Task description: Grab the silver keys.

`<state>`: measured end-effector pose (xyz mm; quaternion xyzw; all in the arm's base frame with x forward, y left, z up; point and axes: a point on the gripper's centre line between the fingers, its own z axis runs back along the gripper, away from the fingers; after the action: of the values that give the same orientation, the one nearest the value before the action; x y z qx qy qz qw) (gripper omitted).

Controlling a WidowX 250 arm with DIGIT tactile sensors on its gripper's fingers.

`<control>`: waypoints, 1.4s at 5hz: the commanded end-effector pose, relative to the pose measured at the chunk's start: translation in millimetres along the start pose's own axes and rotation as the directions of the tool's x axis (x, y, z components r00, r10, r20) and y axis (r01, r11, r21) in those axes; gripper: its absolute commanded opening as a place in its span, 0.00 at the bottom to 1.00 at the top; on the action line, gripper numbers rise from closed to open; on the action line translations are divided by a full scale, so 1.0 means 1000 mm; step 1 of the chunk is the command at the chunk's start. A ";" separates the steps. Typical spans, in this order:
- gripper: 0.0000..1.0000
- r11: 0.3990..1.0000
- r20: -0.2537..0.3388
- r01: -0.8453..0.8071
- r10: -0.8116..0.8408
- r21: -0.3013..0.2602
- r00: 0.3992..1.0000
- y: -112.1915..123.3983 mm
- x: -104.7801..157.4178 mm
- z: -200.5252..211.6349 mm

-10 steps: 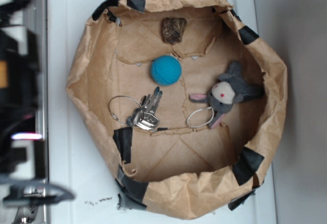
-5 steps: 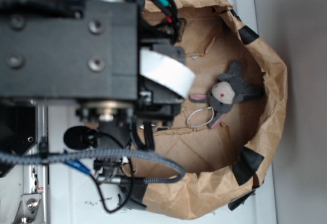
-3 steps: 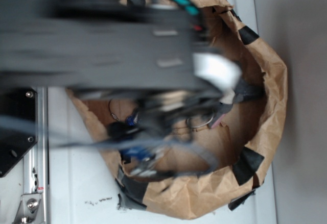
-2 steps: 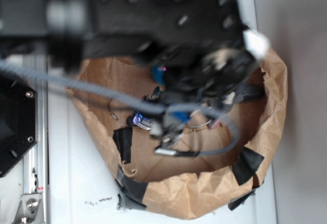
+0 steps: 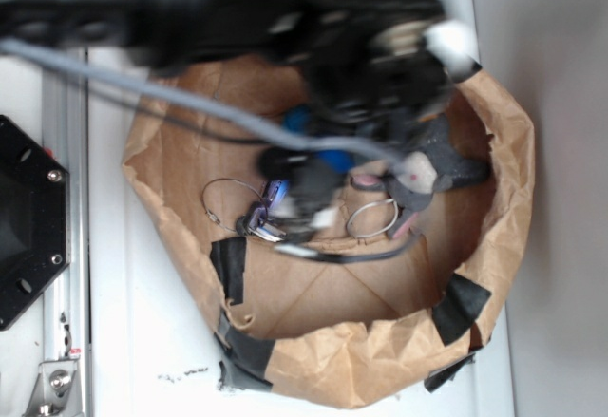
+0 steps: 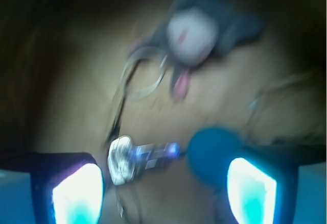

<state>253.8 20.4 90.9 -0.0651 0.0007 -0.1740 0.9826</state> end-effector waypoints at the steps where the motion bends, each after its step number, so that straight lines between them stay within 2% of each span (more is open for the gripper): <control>1: 1.00 0.996 0.024 0.075 -0.076 0.041 0.997 -0.003 -0.012 -0.029; 2: 1.00 0.999 0.009 0.042 -0.043 0.006 0.999 -0.004 -0.010 -0.049; 3: 1.00 0.997 -0.005 0.071 -0.071 -0.006 0.997 -0.008 -0.013 -0.052; 4: 1.00 0.997 0.013 0.074 -0.074 -0.010 0.997 -0.006 -0.012 -0.053; 6: 1.00 0.992 -0.009 0.116 -0.116 -0.043 0.993 -0.015 -0.021 -0.051; 7: 1.00 0.984 -0.027 0.168 -0.170 -0.064 0.985 -0.021 -0.033 -0.041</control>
<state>214.6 8.8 46.3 -0.0966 0.0315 -0.2486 0.9633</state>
